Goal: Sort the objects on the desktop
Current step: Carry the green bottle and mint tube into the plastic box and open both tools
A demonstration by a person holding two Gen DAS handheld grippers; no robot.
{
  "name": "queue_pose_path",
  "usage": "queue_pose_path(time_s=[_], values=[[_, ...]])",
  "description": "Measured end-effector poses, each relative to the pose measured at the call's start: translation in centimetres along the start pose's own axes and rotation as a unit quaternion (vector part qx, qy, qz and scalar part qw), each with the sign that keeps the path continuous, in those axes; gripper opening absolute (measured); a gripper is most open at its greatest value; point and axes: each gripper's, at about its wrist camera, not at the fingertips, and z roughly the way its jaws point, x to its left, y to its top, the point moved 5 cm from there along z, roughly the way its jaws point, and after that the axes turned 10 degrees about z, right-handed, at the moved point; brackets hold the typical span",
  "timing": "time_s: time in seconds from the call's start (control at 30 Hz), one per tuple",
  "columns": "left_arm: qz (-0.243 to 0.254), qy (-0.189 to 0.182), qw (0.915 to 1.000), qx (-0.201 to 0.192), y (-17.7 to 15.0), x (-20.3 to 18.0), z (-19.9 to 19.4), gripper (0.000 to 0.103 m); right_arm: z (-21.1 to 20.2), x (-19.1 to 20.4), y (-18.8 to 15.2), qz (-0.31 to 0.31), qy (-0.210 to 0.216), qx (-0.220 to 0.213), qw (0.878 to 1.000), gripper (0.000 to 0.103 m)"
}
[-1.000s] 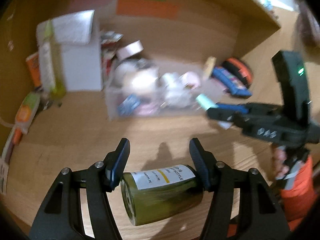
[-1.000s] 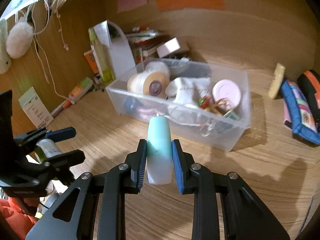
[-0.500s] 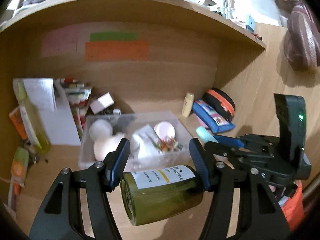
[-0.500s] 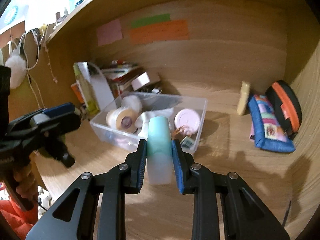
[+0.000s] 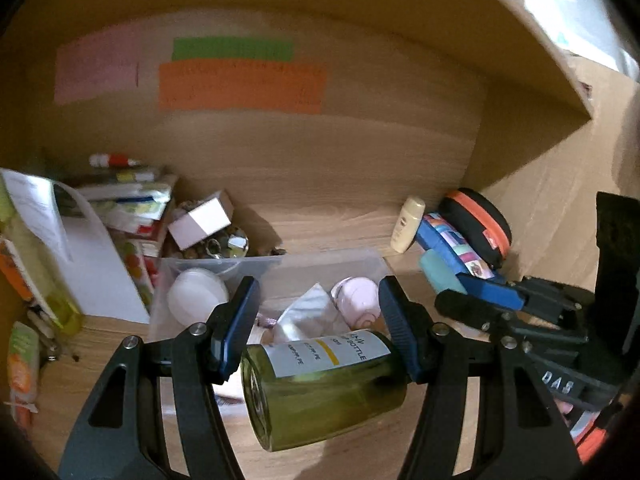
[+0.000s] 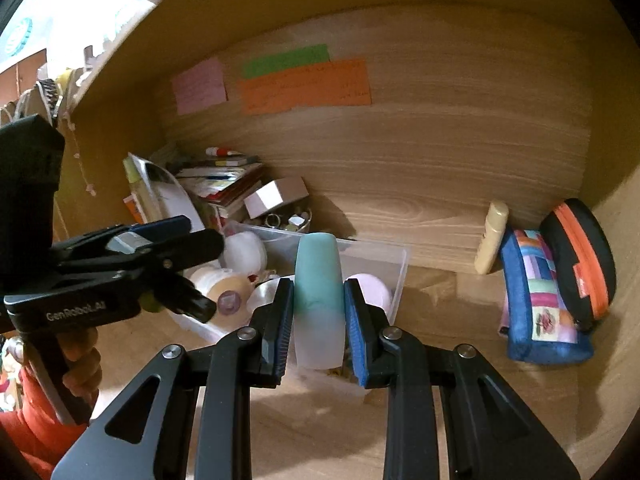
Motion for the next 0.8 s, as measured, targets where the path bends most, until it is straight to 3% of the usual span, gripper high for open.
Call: queue_pose_path(time_s=[0.37,0.63,0.8], values=[[0.011,-0.004,0.9975,0.070,-2.3,-0.8,7.3,0.061,6.3,-2.9,-2.8,0.021,-0.018,0.075,0.997,0.023],[0.037,0.010,0.9968,0.070,-2.5,-1.4,7.8,0.061,6.6,-2.6,-3.3,-0.006,-0.034,0.073,0.997,0.023],[0.027,-0.007,0.9973,0.069,-2.4,-1.4,7.3,0.067,6.7,-2.5,-3.4,-0.013,-0.032,0.075,0.997,0.023]])
